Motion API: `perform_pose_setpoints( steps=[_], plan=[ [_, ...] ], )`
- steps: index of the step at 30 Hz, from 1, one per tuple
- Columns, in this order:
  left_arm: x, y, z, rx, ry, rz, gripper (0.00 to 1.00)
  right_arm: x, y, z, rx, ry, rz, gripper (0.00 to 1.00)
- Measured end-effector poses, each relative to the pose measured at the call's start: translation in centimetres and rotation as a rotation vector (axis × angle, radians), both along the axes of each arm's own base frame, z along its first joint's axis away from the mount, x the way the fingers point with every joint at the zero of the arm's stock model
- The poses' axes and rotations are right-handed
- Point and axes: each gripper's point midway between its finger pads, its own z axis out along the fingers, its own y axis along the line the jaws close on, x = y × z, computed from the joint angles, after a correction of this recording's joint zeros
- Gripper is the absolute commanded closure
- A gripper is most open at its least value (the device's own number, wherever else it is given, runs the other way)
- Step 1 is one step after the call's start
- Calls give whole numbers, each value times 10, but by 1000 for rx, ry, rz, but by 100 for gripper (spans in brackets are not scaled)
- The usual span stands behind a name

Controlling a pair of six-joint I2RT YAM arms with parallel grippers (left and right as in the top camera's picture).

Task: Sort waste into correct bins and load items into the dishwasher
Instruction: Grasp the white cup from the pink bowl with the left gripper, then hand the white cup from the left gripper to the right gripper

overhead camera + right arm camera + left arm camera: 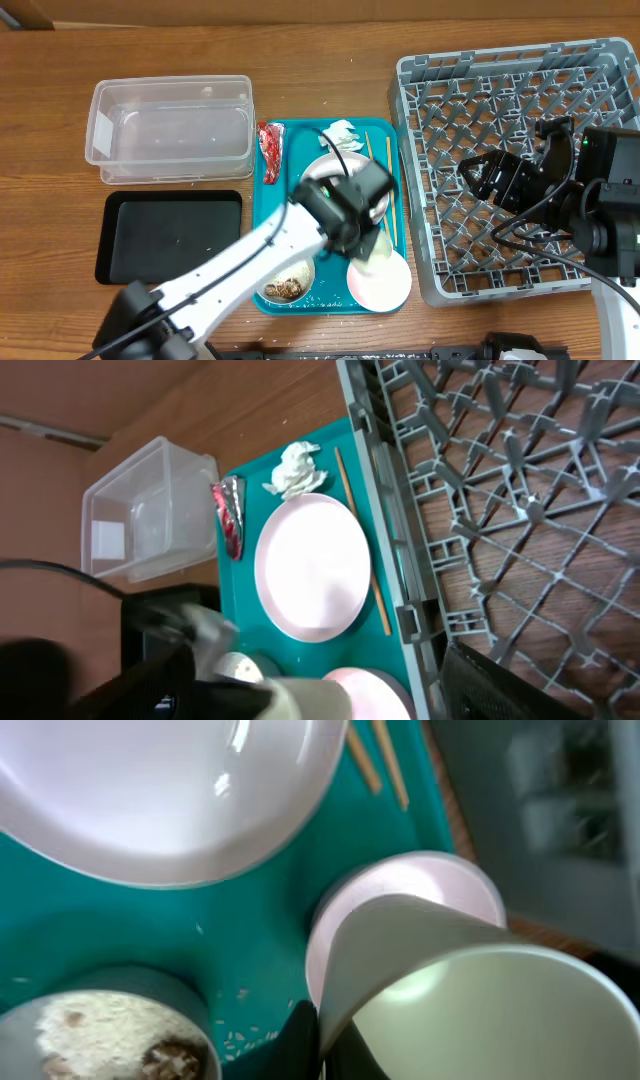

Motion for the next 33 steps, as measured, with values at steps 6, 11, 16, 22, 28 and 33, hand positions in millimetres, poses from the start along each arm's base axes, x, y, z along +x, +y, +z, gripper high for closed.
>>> perform_pose_setpoints(
  steps=[6,11,16,22,28,33],
  plan=[
    [42,7,84,-212,-64,70,96,-5,18,8,47,-48,131,19],
    [59,17,128,-491,-15,55,96,-22,55,35,187,-183,399,19],
    [86,39,177,-841,-23,12,96,-30,74,63,281,-328,557,16],
    [76,37,215,-1069,0,-97,96,-42,107,94,334,-513,774,12],
    [57,27,234,-1179,54,-189,96,-48,138,104,361,-545,874,12],
    [54,26,240,-1214,66,-210,96,-44,158,101,380,-517,910,16]
  ],
)
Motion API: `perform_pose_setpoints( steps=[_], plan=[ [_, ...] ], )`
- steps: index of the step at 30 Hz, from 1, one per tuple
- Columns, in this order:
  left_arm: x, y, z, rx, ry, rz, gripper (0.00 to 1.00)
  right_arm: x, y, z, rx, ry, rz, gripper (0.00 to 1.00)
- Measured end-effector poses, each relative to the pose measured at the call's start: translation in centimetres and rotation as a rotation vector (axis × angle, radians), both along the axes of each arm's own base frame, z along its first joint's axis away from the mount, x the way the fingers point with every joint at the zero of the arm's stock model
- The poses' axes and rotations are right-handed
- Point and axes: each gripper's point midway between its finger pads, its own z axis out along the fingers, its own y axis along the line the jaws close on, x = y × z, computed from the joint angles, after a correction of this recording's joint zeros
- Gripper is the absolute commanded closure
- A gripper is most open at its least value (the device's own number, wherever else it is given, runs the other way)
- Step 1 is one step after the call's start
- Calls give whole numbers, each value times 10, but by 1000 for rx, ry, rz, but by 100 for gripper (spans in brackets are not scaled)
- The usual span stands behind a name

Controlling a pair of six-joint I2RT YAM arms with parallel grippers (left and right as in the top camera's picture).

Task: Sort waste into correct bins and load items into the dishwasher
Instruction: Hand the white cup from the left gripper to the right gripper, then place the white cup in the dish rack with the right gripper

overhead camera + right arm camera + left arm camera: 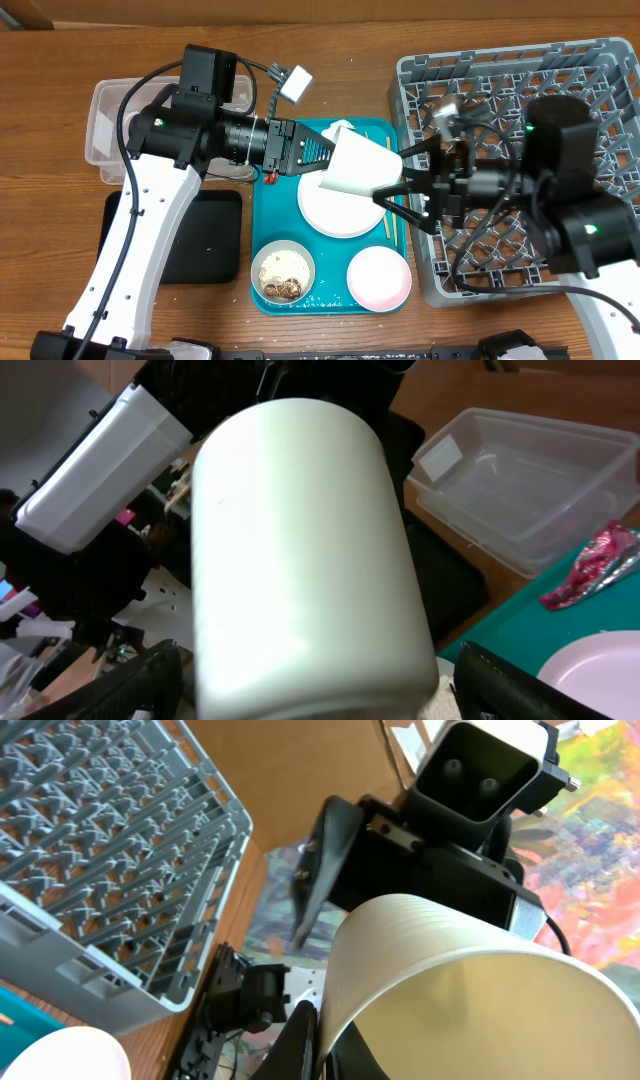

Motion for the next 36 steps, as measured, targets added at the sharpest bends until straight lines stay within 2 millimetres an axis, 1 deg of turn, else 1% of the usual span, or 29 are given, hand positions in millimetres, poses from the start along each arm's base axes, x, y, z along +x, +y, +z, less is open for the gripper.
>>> perform_pose_setpoints(
  steps=[2,4,7,9,10,11,13,15,17,18,19,20,21,22,23,24,25,27,28,29,30,31,34,36],
  plan=[
    [0,0,1,-4,1,-3,96,0,8,1,5,-6,20,30],
    [-1,0,1,-6,1,-4,96,0,14,3,13,-9,35,31],
    [-2,0,4,-21,-4,-13,96,3,17,9,30,-22,31,29],
    [-2,0,5,-26,-8,-16,96,4,17,13,39,-26,28,23],
    [-2,0,6,-27,-8,-17,96,5,18,15,44,-34,27,15],
    [-2,0,6,-27,-8,-17,96,6,18,16,49,-37,24,10],
    [-3,-2,4,-19,-7,-18,96,6,18,18,52,-45,25,18],
    [-3,-2,3,-15,-7,-16,96,6,19,18,52,-44,25,20],
    [-3,-2,3,-15,-7,-17,96,7,19,18,50,-40,18,25],
    [-3,-2,4,-15,-7,-17,96,7,19,18,48,-41,14,32],
    [-3,-2,3,-15,-8,-17,93,8,19,17,48,-39,11,36],
    [-3,-2,4,-17,-9,-18,85,8,18,17,48,-32,8,40],
    [-3,-2,4,-19,-15,-19,59,9,18,17,47,-29,4,45],
    [-3,-2,4,-17,-13,-18,44,8,18,17,47,-23,4,45],
    [-3,-2,4,-15,-14,-17,7,9,18,17,46,-20,0,45],
    [-3,-2,3,-12,-13,-15,0,9,17,14,38,-9,-11,45],
    [-2,-2,2,-9,-14,-12,0,11,16,10,22,9,-34,41],
    [1,-2,-1,14,-20,3,0,13,11,2,-16,42,-89,40],
    [5,-2,-7,46,-25,25,0,12,9,0,-28,51,-106,40],
    [8,-1,-12,76,-27,46,0,12,5,-2,-48,51,-145,35],
    [11,0,-17,103,-28,63,0,12,-1,-4,-71,52,-191,33],
    [14,2,-24,141,-28,86,0,12,-8,-6,-97,53,-242,33],
    [22,9,-45,263,-10,155,0,9,-36,-18,-191,68,-415,33],
    [25,14,-53,311,0,183,0,3,-60,-33,-276,110,-538,33]
  ],
)
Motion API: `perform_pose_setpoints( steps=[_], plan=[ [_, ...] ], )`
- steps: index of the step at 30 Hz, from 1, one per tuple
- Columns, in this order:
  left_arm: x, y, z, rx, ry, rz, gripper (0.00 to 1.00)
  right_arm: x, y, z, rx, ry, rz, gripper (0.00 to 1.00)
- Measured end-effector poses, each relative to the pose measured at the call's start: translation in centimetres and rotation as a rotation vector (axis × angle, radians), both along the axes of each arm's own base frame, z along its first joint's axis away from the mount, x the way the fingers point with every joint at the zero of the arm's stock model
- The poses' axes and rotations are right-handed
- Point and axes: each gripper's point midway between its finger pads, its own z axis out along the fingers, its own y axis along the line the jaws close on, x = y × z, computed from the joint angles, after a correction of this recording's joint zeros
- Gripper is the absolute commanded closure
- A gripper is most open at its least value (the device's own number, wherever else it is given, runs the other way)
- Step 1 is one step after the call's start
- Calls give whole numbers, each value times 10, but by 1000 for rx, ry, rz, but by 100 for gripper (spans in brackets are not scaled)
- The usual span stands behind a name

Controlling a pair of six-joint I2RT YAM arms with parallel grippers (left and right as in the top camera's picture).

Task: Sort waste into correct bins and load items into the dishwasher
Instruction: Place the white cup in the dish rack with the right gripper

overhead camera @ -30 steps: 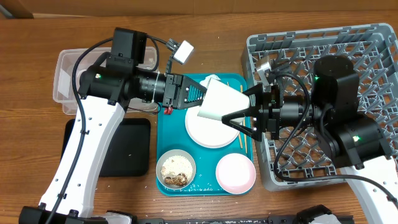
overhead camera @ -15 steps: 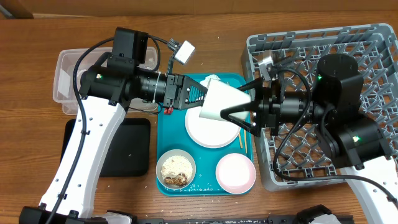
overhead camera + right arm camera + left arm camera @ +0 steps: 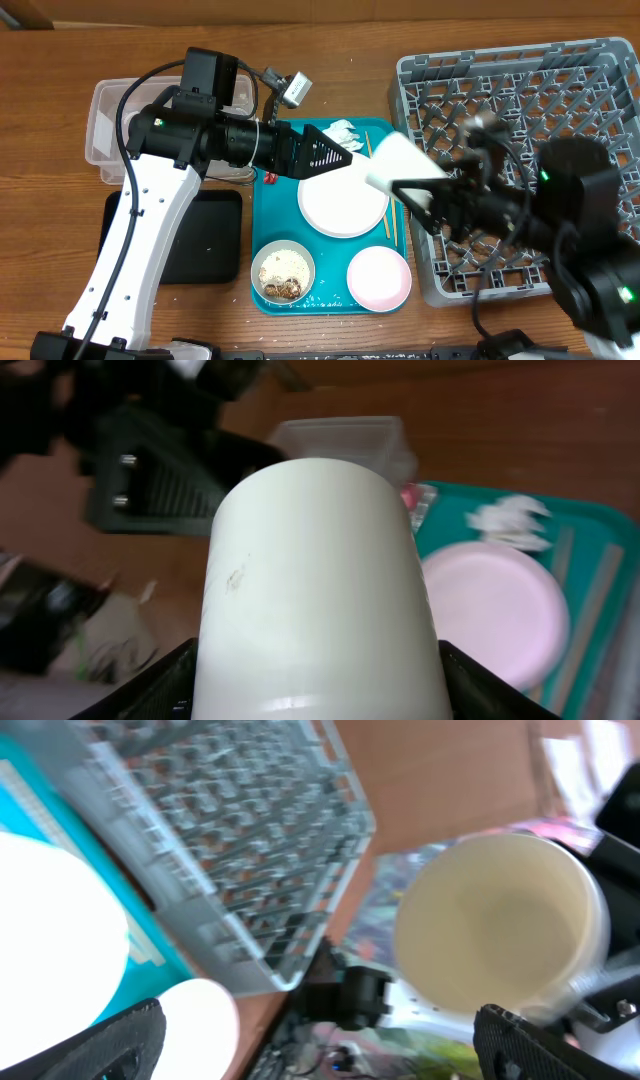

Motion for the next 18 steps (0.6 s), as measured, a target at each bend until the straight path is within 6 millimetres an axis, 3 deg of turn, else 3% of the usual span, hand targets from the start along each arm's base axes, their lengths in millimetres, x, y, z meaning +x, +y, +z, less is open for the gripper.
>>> perform_pose_setpoints(
  steps=[3,8,11,18],
  plan=[
    [2,4,-5,31,-2,15,0,-13,-39,-33,-144,120,-180,33],
    [0,6,-3,43,-28,15,0,-32,-84,-91,-371,416,-386,33],
    [-5,8,6,47,-66,24,0,-34,-95,-111,-451,535,-437,33],
    [-20,20,30,89,-180,70,0,-12,-104,-156,-620,732,-492,28]
  ],
)
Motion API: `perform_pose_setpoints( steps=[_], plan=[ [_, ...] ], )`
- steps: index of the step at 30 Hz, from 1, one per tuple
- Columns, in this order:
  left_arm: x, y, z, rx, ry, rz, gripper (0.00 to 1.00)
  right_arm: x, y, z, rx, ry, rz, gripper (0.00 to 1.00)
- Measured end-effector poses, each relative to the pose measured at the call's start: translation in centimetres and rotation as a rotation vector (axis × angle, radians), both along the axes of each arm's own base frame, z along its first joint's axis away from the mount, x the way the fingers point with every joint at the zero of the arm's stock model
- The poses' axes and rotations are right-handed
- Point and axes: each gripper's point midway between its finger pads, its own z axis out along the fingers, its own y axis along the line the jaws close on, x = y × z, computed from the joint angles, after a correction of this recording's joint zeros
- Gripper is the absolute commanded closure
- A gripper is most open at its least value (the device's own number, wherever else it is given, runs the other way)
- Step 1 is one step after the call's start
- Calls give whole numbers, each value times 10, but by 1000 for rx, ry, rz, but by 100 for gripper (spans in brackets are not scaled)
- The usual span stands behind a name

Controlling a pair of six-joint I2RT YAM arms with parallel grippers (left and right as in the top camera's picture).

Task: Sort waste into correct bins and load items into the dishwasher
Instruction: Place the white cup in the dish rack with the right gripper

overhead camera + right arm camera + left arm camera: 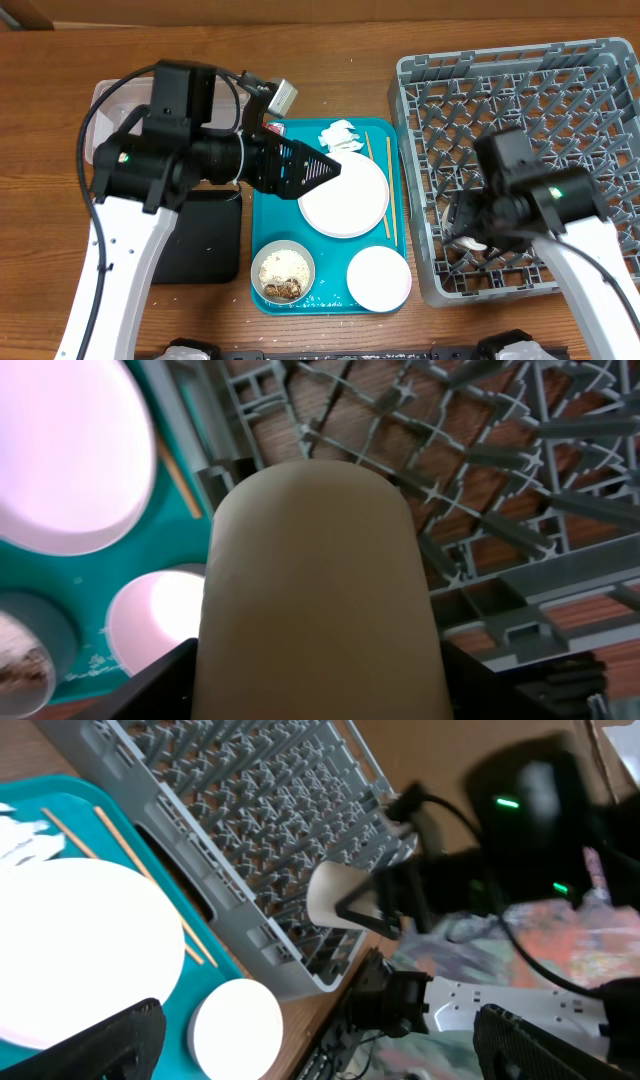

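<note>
A white paper cup (315,590) fills the right wrist view, with my right gripper (315,660) shut on it. It hangs over the front left part of the grey dish rack (560,90); whether it touches the rack cannot be told. The left wrist view shows the same cup (340,895) beside the rack (230,810). My left gripper (325,168) stands open and empty above the teal tray (262,215). On the tray lie a large white plate (343,197), a small pink plate (379,277), a bowl of food scraps (284,272) and chopsticks (388,190).
A crumpled napkin (340,137) and a red wrapper (270,128) lie at the tray's far end. Left of the tray stand a clear plastic bin (115,100), partly hidden by my left arm, and a black tray (205,245).
My right gripper, still shut on the cup, was over the tray's right edge next to the left gripper; now it is over the rack's front left part. The left gripper stays open above the tray.
First my left gripper was shut on the cup's rim low on the tray, beside the small pink plate, with the right arm over the rack. Then the left held the cup raised between the right gripper's open fingers. Then the right held it, and now holds it over the rack.
</note>
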Motion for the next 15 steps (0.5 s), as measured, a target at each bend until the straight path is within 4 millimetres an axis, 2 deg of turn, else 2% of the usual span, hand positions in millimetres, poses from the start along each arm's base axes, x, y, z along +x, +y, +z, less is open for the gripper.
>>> perform_pose_setpoints(
  steps=[4,8,10,15],
  plan=[
    [-6,6,0,33,-9,19,0,9,-4,-21,-65,90,-7,27],
    [-7,10,-6,67,5,32,0,12,-3,-41,-91,187,11,15],
    [-7,10,-7,73,5,34,0,12,2,-46,-65,211,38,10],
    [-5,12,-10,93,-10,38,0,17,10,-44,-23,179,69,10]
  ],
)
